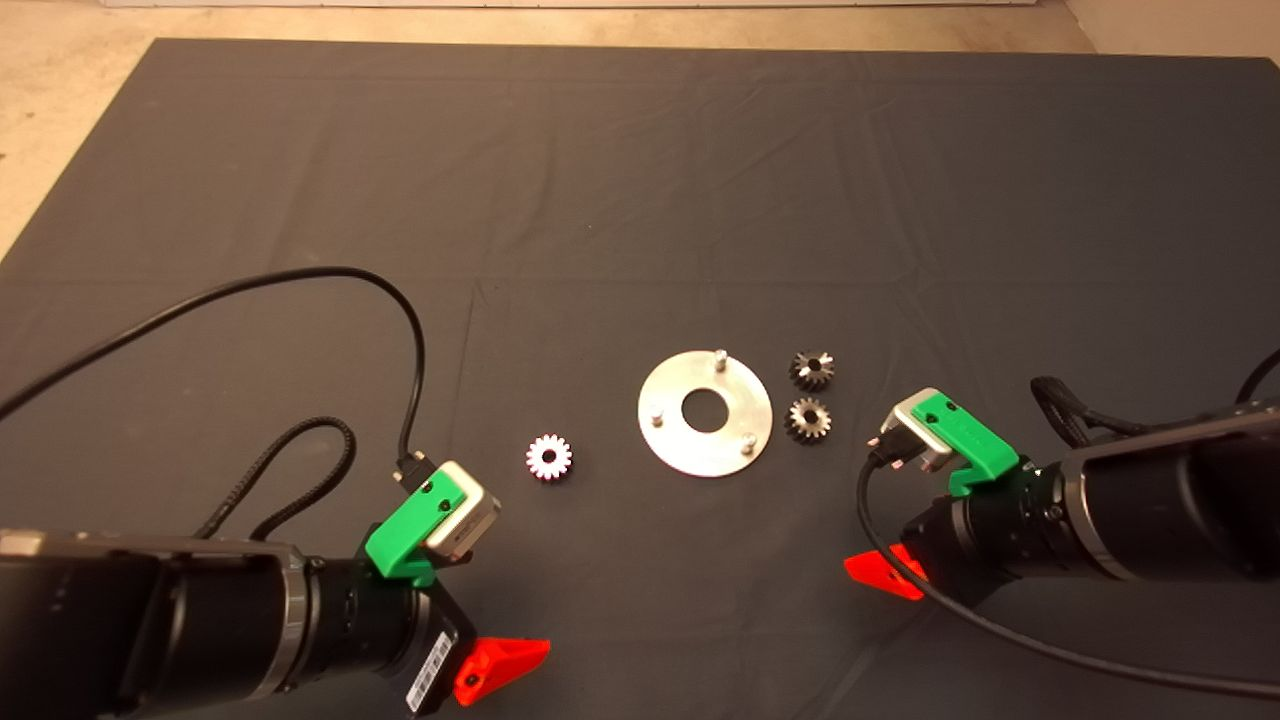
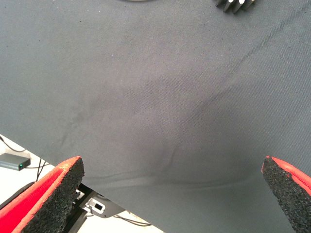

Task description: Install three planetary gears onto the carrier pins

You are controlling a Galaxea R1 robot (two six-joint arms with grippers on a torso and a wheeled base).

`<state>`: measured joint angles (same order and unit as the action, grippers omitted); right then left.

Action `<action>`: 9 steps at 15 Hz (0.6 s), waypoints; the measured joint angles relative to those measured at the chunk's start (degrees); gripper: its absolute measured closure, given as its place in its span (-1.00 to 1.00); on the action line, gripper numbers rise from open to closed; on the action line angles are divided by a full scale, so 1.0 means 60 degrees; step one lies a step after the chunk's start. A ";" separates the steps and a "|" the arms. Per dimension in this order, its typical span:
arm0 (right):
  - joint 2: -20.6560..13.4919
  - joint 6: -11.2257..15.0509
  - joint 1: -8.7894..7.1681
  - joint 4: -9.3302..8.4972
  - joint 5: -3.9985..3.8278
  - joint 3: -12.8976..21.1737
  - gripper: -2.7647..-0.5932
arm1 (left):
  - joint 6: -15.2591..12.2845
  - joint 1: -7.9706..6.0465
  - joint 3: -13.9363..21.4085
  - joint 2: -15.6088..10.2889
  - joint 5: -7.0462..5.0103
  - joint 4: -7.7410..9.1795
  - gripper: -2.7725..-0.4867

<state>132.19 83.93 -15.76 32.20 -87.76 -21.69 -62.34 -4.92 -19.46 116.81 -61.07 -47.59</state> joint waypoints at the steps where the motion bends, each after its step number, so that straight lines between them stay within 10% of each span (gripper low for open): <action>1: 0.0000 -0.0004 0.0002 0.0000 -0.0002 0.0000 -0.99 | 0.0000 0.0000 0.0000 0.0000 0.0000 0.0000 -0.86; 9: -0.0240 -0.0006 0.0000 0.0041 -0.0004 -0.0004 -0.99 | 0.0000 0.0000 0.0000 0.0006 0.0004 0.0000 -0.86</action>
<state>130.76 83.90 -15.76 32.44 -87.78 -21.71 -62.34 -4.92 -19.46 116.85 -61.05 -47.59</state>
